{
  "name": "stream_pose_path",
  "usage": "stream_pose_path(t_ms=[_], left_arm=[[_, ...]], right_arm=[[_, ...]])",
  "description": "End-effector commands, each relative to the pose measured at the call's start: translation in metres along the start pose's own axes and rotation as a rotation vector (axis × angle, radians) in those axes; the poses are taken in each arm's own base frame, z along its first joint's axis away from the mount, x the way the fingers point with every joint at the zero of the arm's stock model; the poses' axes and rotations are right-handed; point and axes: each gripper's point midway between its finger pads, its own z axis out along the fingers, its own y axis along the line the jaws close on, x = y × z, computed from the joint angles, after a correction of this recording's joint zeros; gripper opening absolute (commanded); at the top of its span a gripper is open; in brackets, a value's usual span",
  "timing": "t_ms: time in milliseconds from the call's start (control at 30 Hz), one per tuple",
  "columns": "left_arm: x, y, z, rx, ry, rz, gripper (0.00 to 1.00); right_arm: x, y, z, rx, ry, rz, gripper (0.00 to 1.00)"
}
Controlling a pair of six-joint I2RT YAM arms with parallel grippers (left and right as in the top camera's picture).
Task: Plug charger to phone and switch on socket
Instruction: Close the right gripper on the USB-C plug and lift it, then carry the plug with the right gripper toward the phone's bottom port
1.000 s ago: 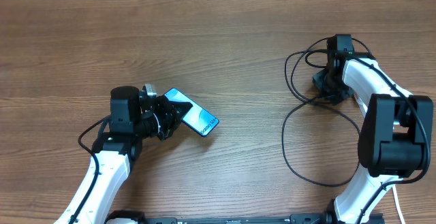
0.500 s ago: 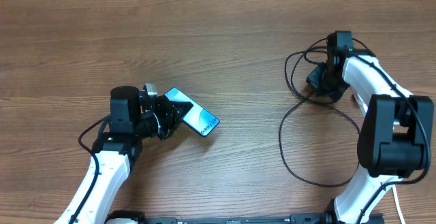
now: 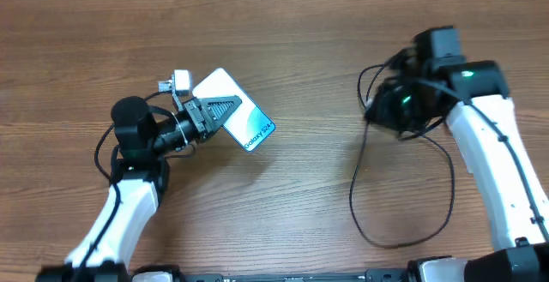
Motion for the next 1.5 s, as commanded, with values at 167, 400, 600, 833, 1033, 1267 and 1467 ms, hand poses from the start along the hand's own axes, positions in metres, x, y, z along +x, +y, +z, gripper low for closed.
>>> stream_pose_path(t_ms=[167, 400, 600, 833, 1033, 1267, 1467], left_arm=[[0.014, -0.022, 0.004, 0.202, 0.353, 0.022, 0.04], [0.002, -0.037, 0.007, 0.222, 0.373, 0.067, 0.04], [0.001, -0.037, 0.007, 0.220, 0.368, 0.063, 0.04], [-0.021, -0.029, -0.007, 0.203, 0.282, 0.097, 0.04], [-0.039, -0.016, -0.029, 0.182, 0.217, 0.105, 0.04], [-0.038, -0.008, -0.031, 0.172, 0.211, 0.083, 0.04], [-0.039, -0.007, -0.031, 0.171, 0.207, 0.092, 0.04]], right_arm=[[0.091, 0.084, 0.011, -0.178, 0.259, -0.440, 0.04], [0.126, 0.091, 0.001, -0.184, 0.260, -0.489, 0.04], [0.109, 0.082, 0.024, -0.054, 0.108, -0.517, 0.04], [0.085, 0.061, 0.082, 0.052, 0.006, -0.526, 0.37], [0.061, 0.044, 0.131, 0.153, -0.049, -0.460, 0.43], [0.053, 0.025, 0.171, 0.266, -0.028, -0.391, 0.45], [0.062, 0.041, 0.193, 0.248, 0.024, -0.450, 0.48]])
